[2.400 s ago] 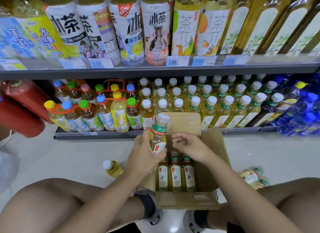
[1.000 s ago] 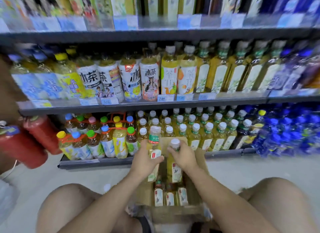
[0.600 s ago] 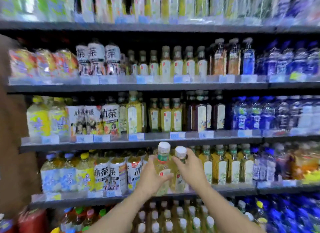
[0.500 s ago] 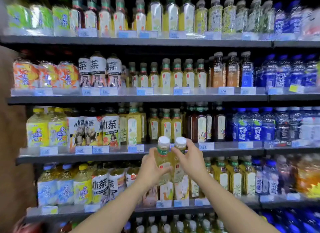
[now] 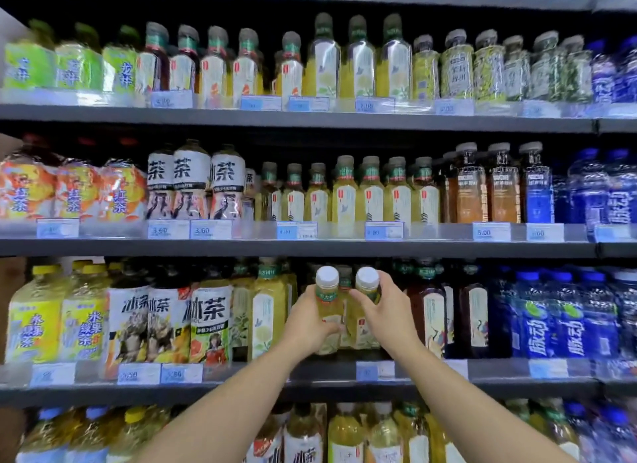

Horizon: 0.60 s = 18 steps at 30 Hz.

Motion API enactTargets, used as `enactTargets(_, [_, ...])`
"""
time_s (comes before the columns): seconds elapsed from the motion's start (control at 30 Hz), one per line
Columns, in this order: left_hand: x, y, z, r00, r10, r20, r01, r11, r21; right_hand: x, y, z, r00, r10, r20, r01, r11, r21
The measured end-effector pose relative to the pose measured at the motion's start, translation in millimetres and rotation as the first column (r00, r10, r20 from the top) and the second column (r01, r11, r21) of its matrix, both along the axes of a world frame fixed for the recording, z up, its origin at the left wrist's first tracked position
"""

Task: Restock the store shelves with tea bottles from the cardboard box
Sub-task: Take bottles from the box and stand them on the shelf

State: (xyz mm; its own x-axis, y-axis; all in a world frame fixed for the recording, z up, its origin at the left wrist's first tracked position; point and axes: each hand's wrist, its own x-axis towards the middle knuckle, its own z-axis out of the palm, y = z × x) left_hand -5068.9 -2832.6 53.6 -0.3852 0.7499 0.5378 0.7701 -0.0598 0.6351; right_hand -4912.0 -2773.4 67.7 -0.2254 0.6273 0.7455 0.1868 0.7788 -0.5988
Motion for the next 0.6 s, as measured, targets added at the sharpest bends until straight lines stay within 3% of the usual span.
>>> enactTargets(0.23, [-34.7, 60.9, -12.1, 0.994, 0.084, 0.074, -0.069, 0.981, -0.183, -35.2, 70.0, -12.9, 0.986, -0.155, 0.056, 0.162, 0.975, -0.152])
enactTargets(0.47, [-53.5, 89.8, -18.1, 0.994, 0.056, 0.094, -0.032, 0.971, -0.237, -46.5, 99.8, -53.1, 0.886, -0.253, 0.388, 0.34, 0.924, -0.174])
enactTargets(0.6, [-48.6, 90.2, -24.5, 0.99, 0.129, 0.051, -0.113, 0.963, -0.245, -44.7, 99.8, -72.9, 0.87, -0.262, 0.418, 0.383, 0.893, -0.237])
